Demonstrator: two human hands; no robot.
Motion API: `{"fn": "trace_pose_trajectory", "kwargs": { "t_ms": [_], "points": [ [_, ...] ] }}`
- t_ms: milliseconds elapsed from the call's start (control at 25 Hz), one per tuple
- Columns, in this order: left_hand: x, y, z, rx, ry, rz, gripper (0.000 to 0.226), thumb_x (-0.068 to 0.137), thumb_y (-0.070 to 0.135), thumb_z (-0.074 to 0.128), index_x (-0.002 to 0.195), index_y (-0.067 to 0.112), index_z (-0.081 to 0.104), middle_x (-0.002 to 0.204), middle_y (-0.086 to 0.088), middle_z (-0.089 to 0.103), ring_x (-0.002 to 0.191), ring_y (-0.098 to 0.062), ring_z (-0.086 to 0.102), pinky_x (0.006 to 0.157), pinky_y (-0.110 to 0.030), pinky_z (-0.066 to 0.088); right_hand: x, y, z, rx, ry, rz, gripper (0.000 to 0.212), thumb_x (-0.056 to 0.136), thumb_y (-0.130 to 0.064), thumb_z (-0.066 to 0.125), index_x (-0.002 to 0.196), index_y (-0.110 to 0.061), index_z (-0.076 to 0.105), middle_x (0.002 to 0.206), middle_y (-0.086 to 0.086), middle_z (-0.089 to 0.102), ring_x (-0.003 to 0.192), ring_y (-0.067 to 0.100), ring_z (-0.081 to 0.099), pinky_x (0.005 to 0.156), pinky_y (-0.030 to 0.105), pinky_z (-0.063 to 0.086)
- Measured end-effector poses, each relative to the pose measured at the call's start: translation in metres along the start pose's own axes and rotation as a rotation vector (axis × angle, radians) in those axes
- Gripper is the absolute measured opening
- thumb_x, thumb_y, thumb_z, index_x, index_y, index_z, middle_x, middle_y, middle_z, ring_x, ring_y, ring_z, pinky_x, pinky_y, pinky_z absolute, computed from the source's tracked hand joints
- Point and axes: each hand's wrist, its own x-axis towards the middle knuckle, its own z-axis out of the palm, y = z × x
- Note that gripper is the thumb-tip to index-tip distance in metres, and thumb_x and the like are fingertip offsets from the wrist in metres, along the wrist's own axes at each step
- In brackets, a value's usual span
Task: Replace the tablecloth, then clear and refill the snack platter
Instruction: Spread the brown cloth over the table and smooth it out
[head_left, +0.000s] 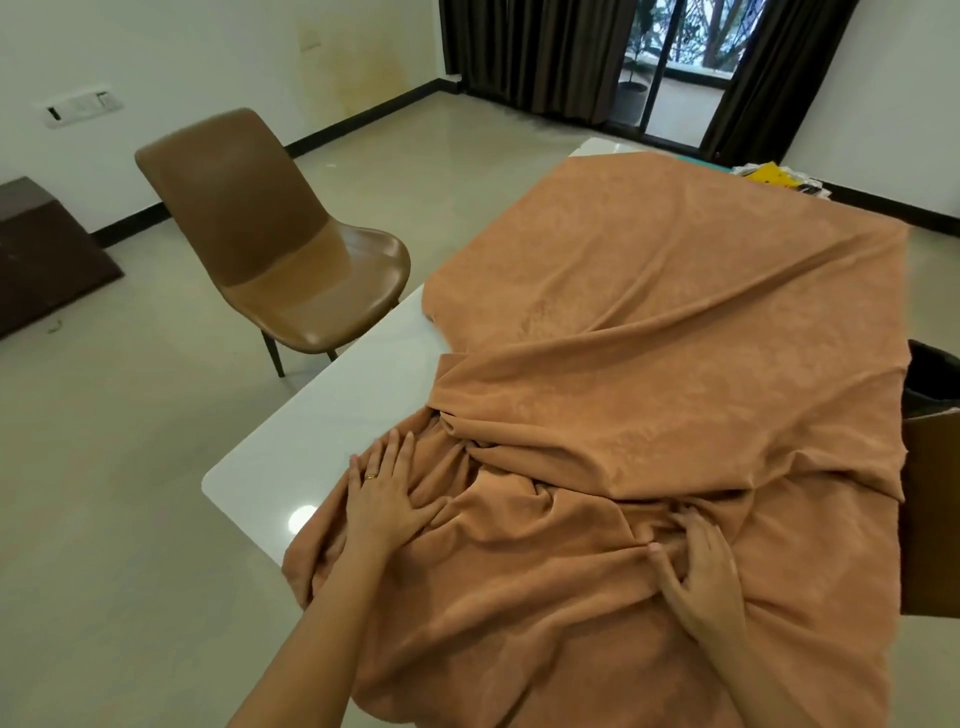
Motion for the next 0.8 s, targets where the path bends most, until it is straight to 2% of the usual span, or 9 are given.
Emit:
{"fn": "trace_pose_trajectory", "kwargs": {
  "t_ms": [80,160,200,240,320,400,480,560,800],
  "points": [
    [0.003,-0.008,0.0,0.008,-0.021,-0.01,0.118,0.061,0.095,0.015,0.153,0.024,-0.007,0.161,0.003,-0.003,0.148,-0.018,-0.003,0.116,-0.045,-0.013,0.003,-0.007,-0.008,0.091,0.171,0.109,0.065,0.089,-0.064,0.036,0.115,-0.007,0.054,0.117,0.015,0.055,0.11,0.035,0.052,0.097,0.045,0.041],
    [0.011,-0.009,-0.006,0.001,-0.046,-0.003,0.12,0.062,0.095,0.024,0.153,0.021,-0.002,0.161,0.0,0.004,0.148,-0.021,0.003,0.119,-0.047,-0.003,0.017,-0.04,-0.004,-0.076,0.385,0.152,0.042,0.091,-0.041,0.045,0.109,-0.005,0.057,0.112,0.019,0.056,0.101,0.04,0.054,0.088,0.047,0.043],
    [0.016,-0.007,-0.01,-0.023,-0.032,-0.005,0.118,0.063,0.094,0.024,0.153,0.021,0.003,0.16,-0.001,0.01,0.147,-0.023,0.01,0.119,-0.049,0.001,0.033,-0.067,0.004,-0.166,0.434,0.097,0.035,0.087,-0.028,0.046,0.109,-0.004,0.059,0.114,0.02,0.057,0.102,0.04,0.054,0.087,0.048,0.043],
    [0.024,-0.008,-0.013,-0.058,-0.014,-0.002,0.115,0.064,0.094,0.02,0.153,0.022,0.008,0.158,-0.003,0.018,0.145,-0.026,0.018,0.118,-0.05,0.005,0.055,-0.103,0.016,-0.19,0.408,0.022,0.037,0.085,-0.022,0.045,0.114,-0.004,0.06,0.121,0.019,0.057,0.107,0.038,0.053,0.089,0.047,0.043],
    [0.033,-0.016,-0.018,-0.066,-0.031,0.037,0.109,0.067,0.091,0.005,0.153,0.025,0.012,0.155,-0.002,0.028,0.141,-0.028,0.026,0.118,-0.053,0.005,0.109,-0.175,0.043,-0.043,0.138,-0.068,0.045,0.091,-0.022,0.041,0.134,-0.009,0.05,0.143,0.015,0.043,0.13,0.03,0.042,0.103,0.042,0.037],
    [0.032,-0.032,-0.014,0.016,-0.058,0.111,0.105,0.072,0.087,-0.002,0.153,0.022,0.009,0.155,-0.005,0.029,0.142,-0.031,0.025,0.116,-0.054,-0.003,0.152,-0.222,0.082,0.02,-0.215,-0.102,0.055,0.099,-0.037,0.036,0.15,-0.019,0.025,0.159,0.006,0.016,0.146,0.023,0.014,0.116,0.04,0.016],
    [0.026,-0.048,-0.007,0.082,-0.059,0.129,0.098,0.082,0.083,0.009,0.151,0.015,0.019,0.15,-0.01,0.038,0.14,-0.035,0.031,0.113,-0.058,-0.001,0.179,-0.227,0.117,-0.032,-0.411,-0.072,0.068,0.096,-0.056,0.032,0.153,-0.029,0.004,0.16,-0.004,-0.003,0.147,0.018,-0.003,0.116,0.049,-0.002],
    [0.025,-0.066,-0.006,0.097,-0.037,0.103,0.093,0.086,0.079,0.016,0.149,0.012,0.028,0.147,-0.01,0.043,0.139,-0.035,0.034,0.111,-0.061,0.003,0.187,-0.213,0.133,-0.093,-0.463,0.004,0.075,0.091,-0.067,0.029,0.151,-0.035,-0.003,0.16,-0.008,-0.008,0.147,0.014,-0.006,0.114,0.051,-0.009],
    [0.022,-0.11,-0.016,0.102,-0.032,0.0,0.092,0.086,0.079,0.007,0.151,0.017,0.025,0.152,-0.004,0.036,0.145,-0.028,0.02,0.114,-0.058,-0.009,0.194,-0.162,0.119,-0.201,-0.276,0.076,0.092,0.078,-0.08,0.02,0.153,-0.027,0.009,0.161,-0.004,0.002,0.147,0.015,0.002,0.117,0.045,-0.006]
  ]
}}
